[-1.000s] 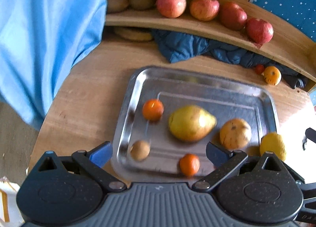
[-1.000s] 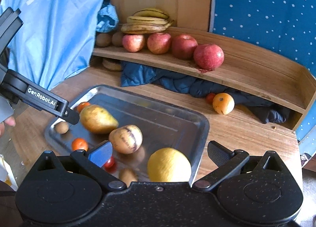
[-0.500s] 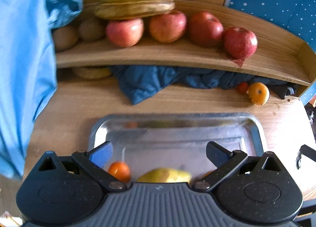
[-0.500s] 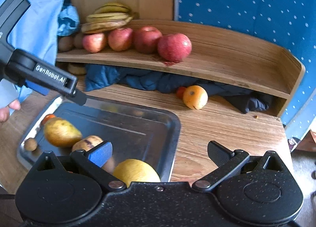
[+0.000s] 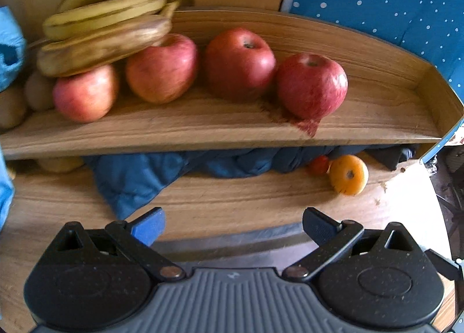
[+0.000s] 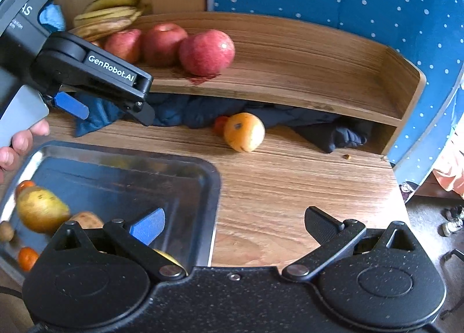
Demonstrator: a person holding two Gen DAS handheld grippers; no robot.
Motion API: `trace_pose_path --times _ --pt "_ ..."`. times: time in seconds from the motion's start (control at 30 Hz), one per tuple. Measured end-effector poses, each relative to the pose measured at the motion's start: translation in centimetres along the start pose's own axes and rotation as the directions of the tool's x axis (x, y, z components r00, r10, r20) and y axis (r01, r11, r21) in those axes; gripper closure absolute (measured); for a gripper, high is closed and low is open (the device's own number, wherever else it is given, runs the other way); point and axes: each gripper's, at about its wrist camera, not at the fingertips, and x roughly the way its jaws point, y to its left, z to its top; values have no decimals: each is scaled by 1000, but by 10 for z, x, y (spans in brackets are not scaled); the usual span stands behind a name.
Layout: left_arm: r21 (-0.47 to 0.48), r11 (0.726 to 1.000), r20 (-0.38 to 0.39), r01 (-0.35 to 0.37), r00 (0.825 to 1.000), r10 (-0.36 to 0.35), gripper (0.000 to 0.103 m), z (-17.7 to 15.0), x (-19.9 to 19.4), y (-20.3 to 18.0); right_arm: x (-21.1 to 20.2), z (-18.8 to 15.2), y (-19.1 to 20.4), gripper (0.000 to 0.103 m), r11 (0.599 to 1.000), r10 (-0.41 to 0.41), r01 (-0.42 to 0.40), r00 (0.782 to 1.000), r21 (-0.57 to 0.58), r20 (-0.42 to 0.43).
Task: Organize fruits
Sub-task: 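Reach left tool toward the cherry tomato while right tool reaches the small tangerine under the shelf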
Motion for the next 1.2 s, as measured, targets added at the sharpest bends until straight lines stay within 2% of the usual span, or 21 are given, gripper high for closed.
trace_pose_path --times 0.37,0.77,0.93,1.2 --pt "-13 997 -36 79 996 -79 1 18 32 -16 39 28 -16 1 997 -67 66 997 -32 -26" --pt "-52 993 -72 109 991 -112 1 27 55 -22 81 54 -15 1 992 -56 51 998 -113 -39" --pt "-74 991 -86 108 990 -115 1 27 61 -19 88 58 -10 5 989 -46 41 998 -142 -34" --pt "-95 989 -84 113 989 -121 1 27 66 -17 99 65 -10 17 987 -36 33 999 -156 -15"
